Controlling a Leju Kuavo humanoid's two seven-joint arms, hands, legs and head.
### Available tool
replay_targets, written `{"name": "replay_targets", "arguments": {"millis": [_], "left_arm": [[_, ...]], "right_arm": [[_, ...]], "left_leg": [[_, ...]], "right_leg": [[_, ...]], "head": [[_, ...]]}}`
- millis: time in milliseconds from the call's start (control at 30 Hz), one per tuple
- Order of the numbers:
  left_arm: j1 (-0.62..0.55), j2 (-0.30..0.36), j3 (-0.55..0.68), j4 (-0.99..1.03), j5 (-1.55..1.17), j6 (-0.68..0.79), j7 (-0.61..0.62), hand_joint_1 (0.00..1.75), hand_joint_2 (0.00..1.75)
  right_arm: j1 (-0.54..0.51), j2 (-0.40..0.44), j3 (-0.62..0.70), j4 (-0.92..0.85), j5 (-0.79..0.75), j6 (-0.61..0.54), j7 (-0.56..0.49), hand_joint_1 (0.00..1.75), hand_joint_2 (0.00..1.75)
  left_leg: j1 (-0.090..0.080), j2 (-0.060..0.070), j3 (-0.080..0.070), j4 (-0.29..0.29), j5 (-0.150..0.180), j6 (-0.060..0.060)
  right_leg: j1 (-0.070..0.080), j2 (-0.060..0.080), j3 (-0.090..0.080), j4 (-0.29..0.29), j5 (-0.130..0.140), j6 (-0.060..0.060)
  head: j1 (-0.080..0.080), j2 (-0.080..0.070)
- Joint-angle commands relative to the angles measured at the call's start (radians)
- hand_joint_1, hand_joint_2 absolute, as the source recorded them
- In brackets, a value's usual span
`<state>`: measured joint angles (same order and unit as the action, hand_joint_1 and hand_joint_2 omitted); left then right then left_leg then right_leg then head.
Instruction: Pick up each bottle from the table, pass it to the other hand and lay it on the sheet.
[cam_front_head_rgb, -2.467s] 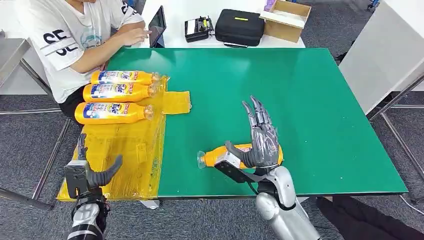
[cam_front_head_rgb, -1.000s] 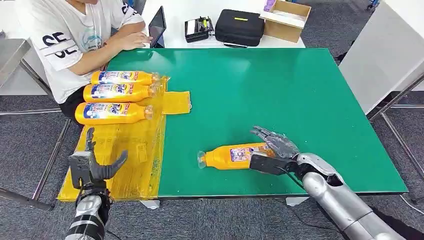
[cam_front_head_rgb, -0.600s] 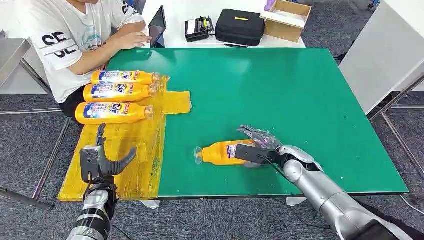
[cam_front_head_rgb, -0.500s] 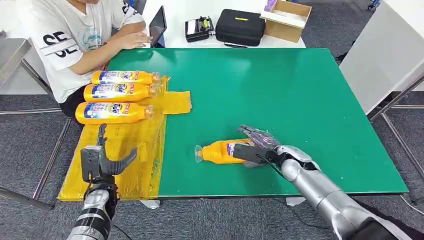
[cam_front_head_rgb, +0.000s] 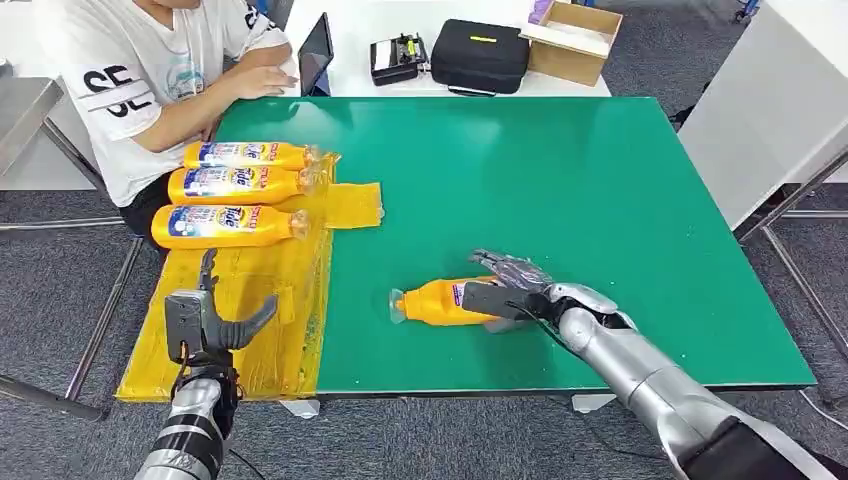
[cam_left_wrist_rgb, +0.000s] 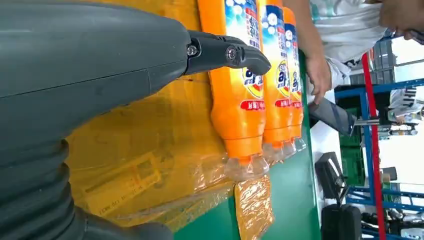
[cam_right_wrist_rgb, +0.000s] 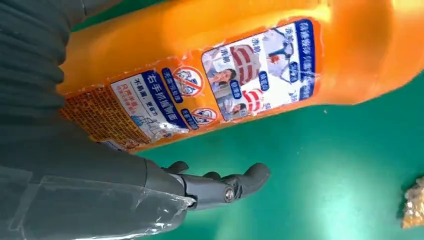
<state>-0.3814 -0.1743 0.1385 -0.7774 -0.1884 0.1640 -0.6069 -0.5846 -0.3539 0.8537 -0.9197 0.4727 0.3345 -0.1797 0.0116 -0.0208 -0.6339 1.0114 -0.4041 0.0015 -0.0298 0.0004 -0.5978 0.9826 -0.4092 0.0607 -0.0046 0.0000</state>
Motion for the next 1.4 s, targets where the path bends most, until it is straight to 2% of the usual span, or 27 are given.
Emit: {"name": "replay_targets", "arguments": {"millis": [33,133,167,200,233,267,467,567,667,900,1167,1200,1267,1300,1333,1367,1400], "left_arm": [[-0.047,0.009,-0.018,0.080,0.008,0.001,0.003,0.00,1.75],[-0.049,0.009,-0.019,0.082,0.012,-0.004,0.001,0.00,1.75],[-0.050,0.007,-0.018,0.085,0.015,-0.005,0.000,0.00,1.75],[-0.053,0.005,-0.018,0.089,0.019,-0.005,-0.001,0.00,1.75],[-0.058,0.004,-0.020,0.096,0.021,-0.010,-0.002,0.00,1.75],[-0.061,0.001,-0.021,0.100,0.027,-0.008,-0.006,0.00,1.75],[-0.062,-0.005,-0.019,0.105,0.052,-0.033,0.003,0.00,1.75],[-0.060,-0.006,-0.019,0.106,0.052,-0.033,0.003,0.00,1.75],[-0.060,-0.006,-0.019,0.106,0.052,-0.033,0.003,0.00,1.75],[-0.060,-0.006,-0.019,0.106,0.052,-0.033,0.003,0.00,1.75],[-0.061,-0.011,-0.018,0.113,0.058,-0.031,0.001,0.00,1.75],[-0.060,-0.011,-0.017,0.113,0.059,-0.031,-0.001,0.00,1.75],[-0.051,-0.009,-0.014,0.101,0.058,-0.027,-0.003,0.00,1.75],[-0.035,-0.007,-0.007,0.079,0.060,-0.022,-0.002,0.00,1.75],[-0.023,-0.007,-0.003,0.063,0.060,-0.020,-0.002,0.00,1.75],[0.003,-0.008,0.007,0.021,0.059,-0.018,0.004,0.00,1.75],[0.065,-0.015,0.025,-0.083,0.064,-0.008,0.013,0.00,1.75]], "right_arm": [[-0.061,-0.055,0.123,0.033,-0.018,0.042,0.010,0.00,1.75],[-0.076,-0.069,0.153,0.023,-0.016,0.060,0.023,0.00,1.75],[-0.089,-0.086,0.170,0.010,-0.021,0.079,0.027,0.30,1.75],[-0.107,-0.107,0.192,-0.006,-0.032,0.112,0.033,1.38,1.75],[-0.129,-0.133,0.217,-0.029,-0.050,0.149,0.038,1.66,1.75],[-0.154,-0.160,0.256,-0.053,-0.072,0.150,0.055,1.75,1.75],[-0.217,-0.222,0.375,-0.114,-0.110,0.190,0.089,1.75,1.75],[-0.215,-0.220,0.378,-0.112,-0.112,0.188,0.091,1.75,1.75],[-0.215,-0.220,0.378,-0.112,-0.112,0.188,0.091,1.75,1.75],[-0.215,-0.220,0.378,-0.112,-0.112,0.188,0.091,1.75,1.75],[-0.214,-0.206,0.427,-0.085,-0.113,0.174,0.096,1.75,1.75],[-0.207,-0.198,0.425,-0.077,-0.113,0.147,0.096,1.75,1.75],[-0.162,-0.169,0.367,-0.055,-0.128,0.020,0.075,1.75,1.75],[-0.097,-0.130,0.285,-0.041,-0.107,-0.117,0.064,1.75,1.75],[-0.055,-0.101,0.232,-0.037,-0.094,-0.191,0.061,1.75,1.75],[0.036,-0.026,0.101,-0.042,-0.061,-0.347,0.043,1.75,1.75],[0.228,0.177,-0.238,-0.191,0.068,-0.727,-0.034,1.75,1.75]], "left_leg": [[0.000,0.001,0.003,0.000,-0.002,0.001],[0.000,0.001,0.002,0.000,-0.001,0.000],[0.001,0.002,0.004,0.000,-0.002,0.000],[0.000,0.001,0.002,0.000,-0.001,0.000],[0.000,0.002,0.003,0.000,-0.002,0.000],[-0.001,0.000,0.000,0.001,-0.001,0.000],[0.000,0.001,0.002,0.003,-0.002,0.001],[0.000,0.004,0.003,0.003,-0.004,0.001],[0.000,0.000,0.002,0.001,-0.001,0.000],[-0.001,0.002,0.002,0.001,-0.001,0.001],[0.000,0.002,0.004,0.001,-0.002,0.001],[0.000,0.001,0.002,0.000,-0.001,0.000],[0.000,0.001,0.003,0.000,-0.001,0.000],[0.000,0.001,0.002,0.000,-0.001,0.000],[0.001,0.002,0.005,-0.001,-0.002,0.000],[0.001,0.003,0.006,-0.001,-0.002,0.000],[0.002,0.004,0.008,-0.003,-0.002,0.000]], "right_leg": [[0.001,-0.001,0.004,0.000,-0.001,-0.003],[0.001,-0.001,0.003,0.000,-0.001,-0.003],[0.001,0.000,0.004,-0.001,-0.001,-0.004],[0.000,0.000,0.002,0.000,-0.001,-0.002],[0.001,0.000,0.003,0.000,-0.001,-0.003],[0.000,-0.001,0.001,0.001,-0.001,-0.002],[0.000,-0.001,0.003,0.002,-0.002,-0.003],[0.001,0.001,0.004,0.001,-0.002,-0.005],[0.000,-0.001,0.003,0.000,-0.001,-0.003],[0.000,0.000,0.002,0.000,-0.001,-0.002],[0.001,0.001,0.004,0.000,-0.001,-0.004],[0.000,0.000,0.003,-0.001,-0.001,-0.002],[0.001,0.000,0.003,-0.001,-0.001,-0.002],[0.001,0.000,0.003,-0.001,0.000,-0.002],[0.002,0.001,0.005,-0.002,-0.001,-0.003],[0.002,0.001,0.007,-0.003,-0.001,-0.004],[0.003,0.003,0.009,-0.005,0.000,-0.004]], "head": [[0.000,0.000],[0.000,0.000],[0.000,0.000],[0.000,0.000],[0.000,0.000],[0.000,0.000],[0.000,0.000],[0.000,0.000],[0.000,0.000],[0.000,0.000],[0.000,0.000],[0.000,0.000],[0.000,0.000],[0.000,0.000],[0.000,0.000],[0.000,0.000],[0.000,0.000]]}}
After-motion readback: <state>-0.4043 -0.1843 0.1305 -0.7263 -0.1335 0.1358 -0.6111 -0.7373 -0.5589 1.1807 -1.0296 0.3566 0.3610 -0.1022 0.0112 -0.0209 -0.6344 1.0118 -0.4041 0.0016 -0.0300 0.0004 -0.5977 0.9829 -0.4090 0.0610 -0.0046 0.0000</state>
